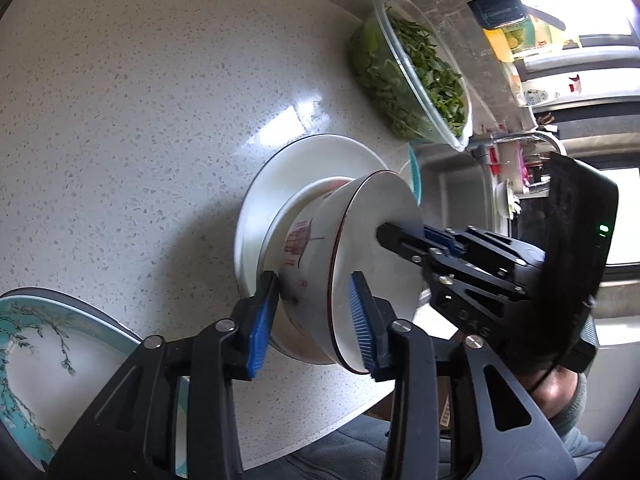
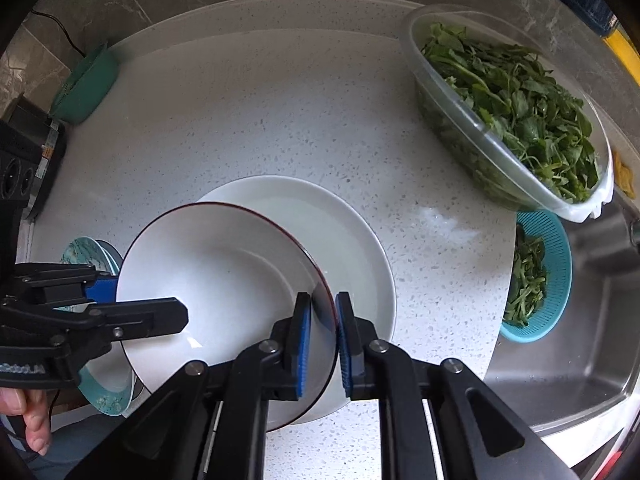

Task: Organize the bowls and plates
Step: 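Lower the red-flowered bowl into the white bowls and open both grippers, then move both grippers to the rim of the nested bowl stack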

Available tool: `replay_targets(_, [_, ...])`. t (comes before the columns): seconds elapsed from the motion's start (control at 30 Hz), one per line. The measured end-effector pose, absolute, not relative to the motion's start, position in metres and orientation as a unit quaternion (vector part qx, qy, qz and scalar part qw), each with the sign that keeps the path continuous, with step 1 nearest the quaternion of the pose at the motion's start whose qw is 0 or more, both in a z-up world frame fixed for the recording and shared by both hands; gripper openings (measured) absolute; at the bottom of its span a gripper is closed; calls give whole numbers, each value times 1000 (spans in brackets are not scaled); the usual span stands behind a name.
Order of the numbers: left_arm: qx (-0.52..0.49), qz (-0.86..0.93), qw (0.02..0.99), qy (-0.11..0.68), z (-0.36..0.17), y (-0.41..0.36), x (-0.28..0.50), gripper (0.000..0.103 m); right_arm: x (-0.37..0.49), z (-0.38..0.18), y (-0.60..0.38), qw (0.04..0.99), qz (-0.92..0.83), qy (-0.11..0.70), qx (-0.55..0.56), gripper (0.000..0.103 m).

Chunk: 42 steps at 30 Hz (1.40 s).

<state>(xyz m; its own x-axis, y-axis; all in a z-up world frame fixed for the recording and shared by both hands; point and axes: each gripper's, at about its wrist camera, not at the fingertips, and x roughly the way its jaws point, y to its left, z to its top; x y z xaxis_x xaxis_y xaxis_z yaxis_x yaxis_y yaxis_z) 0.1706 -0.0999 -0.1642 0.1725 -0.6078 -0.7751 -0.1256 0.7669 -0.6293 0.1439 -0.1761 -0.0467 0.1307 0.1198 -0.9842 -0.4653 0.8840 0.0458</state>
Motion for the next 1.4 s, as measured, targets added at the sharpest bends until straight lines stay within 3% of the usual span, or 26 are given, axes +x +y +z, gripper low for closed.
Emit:
replay_targets(0.13, [-312,-184,706,609,-162,-97,166,49,144,-49,-178,736,199,634,-130,16])
replay_targets(0.57, [-353,-197,697,592,-160,-87,160,60,157,-72,-191,728,202,642,-128,17])
replay_targets(0.73, [-353,-203,698,588,-154,-93,159,75,156,-71,-189,728,200,643,-133,17])
replay_targets(1.27, [-371,-221,692,579,-136,-85,153,76,156,-67,-190,732,204,639,-121,17])
replay_targets(1.37, [-373,-222,700,567,-124,-82,147,78,157,-58,-199,743,208,628,-102,33])
replay_targets(1.4, [-373,-219,705,562,-120,-81,145,82,157,-53,-202,747,213,623,-92,50])
